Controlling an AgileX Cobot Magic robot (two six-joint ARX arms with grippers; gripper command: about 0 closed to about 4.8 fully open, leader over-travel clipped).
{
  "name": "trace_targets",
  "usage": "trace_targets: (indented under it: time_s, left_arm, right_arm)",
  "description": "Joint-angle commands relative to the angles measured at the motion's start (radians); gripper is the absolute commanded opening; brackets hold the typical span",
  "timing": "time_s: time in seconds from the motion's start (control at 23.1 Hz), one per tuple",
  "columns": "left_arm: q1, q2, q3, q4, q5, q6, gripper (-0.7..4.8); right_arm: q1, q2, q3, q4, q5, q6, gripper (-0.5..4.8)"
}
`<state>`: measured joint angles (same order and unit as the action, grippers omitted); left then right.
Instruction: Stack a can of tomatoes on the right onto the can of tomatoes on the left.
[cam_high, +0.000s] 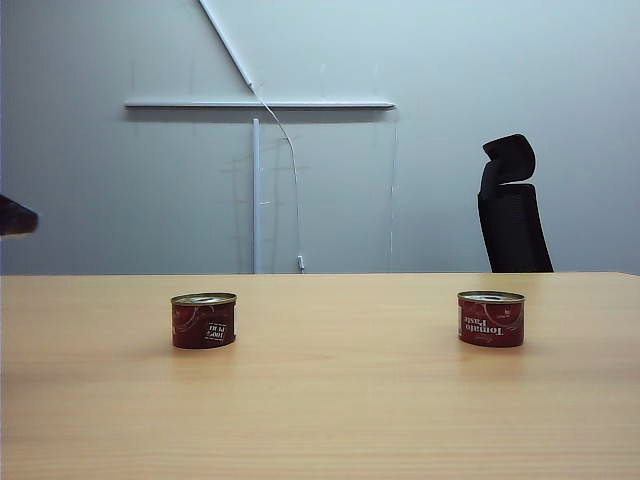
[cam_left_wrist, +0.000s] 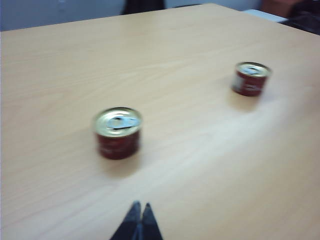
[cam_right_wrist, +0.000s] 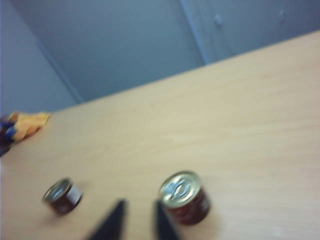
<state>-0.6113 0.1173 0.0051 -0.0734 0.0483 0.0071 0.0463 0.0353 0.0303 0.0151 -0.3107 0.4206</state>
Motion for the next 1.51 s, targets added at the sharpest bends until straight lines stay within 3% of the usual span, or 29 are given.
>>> trace_targets:
  time_s: [0.04, 0.09, 0.17, 0.26, 0.56, 0.91, 1.12, 1.17, 1.21, 1.3, 1.34, 1.38, 1.43, 1.51]
  left_arm:
    - [-0.058, 0.001, 0.004, 0.006, 0.0, 0.0, -0.04]
    - [-0.06, 0.001, 0.003, 0.006, 0.001, 0.0, -0.04]
    - [-0.06, 0.001, 0.003, 0.006, -0.001, 0.0, -0.04]
    - [-0.06, 0.001, 0.003, 0.006, -0.001, 0.0, -0.04]
    - [-0.06, 0.001, 0.004, 0.007, -0.002, 0.0, -0.04]
    - [-0.058, 0.001, 0.004, 0.006, -0.003, 0.0, -0.04]
    - [-0.058, 0.001, 0.004, 0.007, -0.003, 0.0, -0.04]
    - [-0.058, 0.001, 0.004, 0.007, -0.003, 0.0, -0.04]
    - [-0.058, 0.001, 0.004, 0.006, -0.003, 0.0, -0.04]
    - [-0.056, 0.001, 0.004, 0.007, -0.003, 0.0, -0.04]
    - [-0.056, 0.001, 0.004, 0.006, -0.003, 0.0, -0.04]
    - [-0.056, 0.001, 0.004, 0.007, -0.003, 0.0, -0.04]
    - [-0.056, 0.001, 0.004, 0.006, -0.003, 0.0, -0.04]
    - [-0.056, 0.001, 0.004, 0.006, -0.003, 0.0, -0.04]
  right_arm:
    - [0.152, 0.153, 0.011, 0.057, 0.107, -0.12, 4.79]
    - [0.201, 0.207, 0.011, 0.094, 0.153, -0.162, 4.79]
    - [0.384, 0.457, 0.012, 0.286, 0.389, -0.309, 4.79]
    - [0.468, 0.684, 0.023, 0.439, 0.501, -0.379, 4.79]
    - [0.452, 1.307, 0.213, 0.717, 0.519, -0.395, 4.79]
    - [0.431, 1.587, 0.345, 0.817, 0.527, -0.362, 4.79]
    - [0.419, 1.667, 0.385, 0.819, 0.563, -0.259, 4.79]
    - [0.419, 1.67, 0.387, 0.82, 0.563, -0.259, 4.56]
    - [0.419, 1.671, 0.388, 0.819, 0.563, -0.259, 3.71]
    - [0.419, 1.669, 0.388, 0.821, 0.562, -0.259, 1.53]
    - [0.419, 1.669, 0.389, 0.825, 0.552, -0.259, 0.75]
    - [0.42, 1.669, 0.395, 0.841, 0.511, -0.259, 0.26]
    - [0.42, 1.668, 0.401, 0.858, 0.458, -0.254, 0.26]
    - [0.449, 1.669, 0.474, 0.862, 0.245, -0.203, 0.21]
